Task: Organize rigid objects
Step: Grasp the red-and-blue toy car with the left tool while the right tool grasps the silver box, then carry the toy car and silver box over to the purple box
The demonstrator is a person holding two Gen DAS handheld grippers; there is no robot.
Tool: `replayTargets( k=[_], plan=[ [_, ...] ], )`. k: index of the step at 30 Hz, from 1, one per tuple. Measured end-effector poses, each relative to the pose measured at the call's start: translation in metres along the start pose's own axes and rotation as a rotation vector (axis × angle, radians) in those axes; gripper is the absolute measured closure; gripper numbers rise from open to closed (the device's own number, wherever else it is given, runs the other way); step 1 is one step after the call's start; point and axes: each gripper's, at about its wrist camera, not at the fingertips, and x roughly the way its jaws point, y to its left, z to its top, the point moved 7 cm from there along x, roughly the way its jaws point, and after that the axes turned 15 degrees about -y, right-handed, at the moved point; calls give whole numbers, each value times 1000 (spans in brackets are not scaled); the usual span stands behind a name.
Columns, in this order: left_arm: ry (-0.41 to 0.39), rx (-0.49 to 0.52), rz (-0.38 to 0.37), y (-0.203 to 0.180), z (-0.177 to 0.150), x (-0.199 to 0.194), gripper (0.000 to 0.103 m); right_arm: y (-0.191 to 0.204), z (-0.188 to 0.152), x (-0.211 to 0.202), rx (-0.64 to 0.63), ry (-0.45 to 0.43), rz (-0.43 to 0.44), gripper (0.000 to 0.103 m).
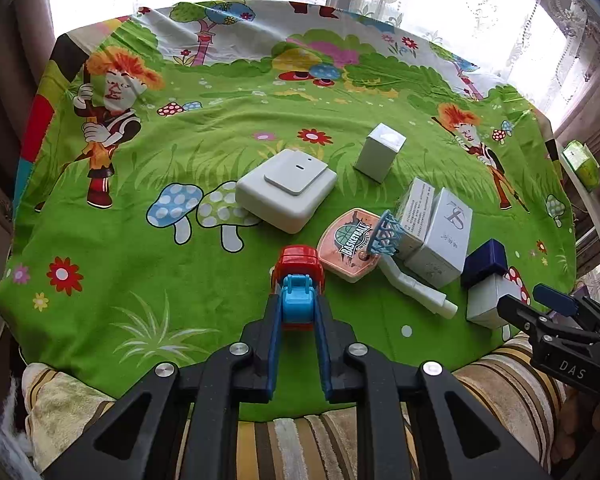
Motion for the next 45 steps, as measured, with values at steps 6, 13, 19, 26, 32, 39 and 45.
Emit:
replayTargets(
  k=[6,13,19,26,32,39,45],
  plan=[
    [-37,5,-12,-3,4,-11,87,2,-4,11,-9,31,-19,25],
    [-64,9,-20,-7,6,-21,87,-1,-8,10,1,35,-3,51],
    [-83,22,-25,-14,8,-30,87,-3,-5,-5,7,-8,17,51],
    [-102,56,-46,-33,12,-42,87,-13,-1,-24,35,-53,26,51],
    [-105,97,-78,-60,14,-47,87,-34,-2,-43,70,-83,18,51],
    [-112,157,-130,-101,17,-53,87,-81,-6,-66,126,-114,-33,51],
    [-115,221,-183,-143,17,-56,87,-133,-19,-84,184,-123,-99,51]
  ],
)
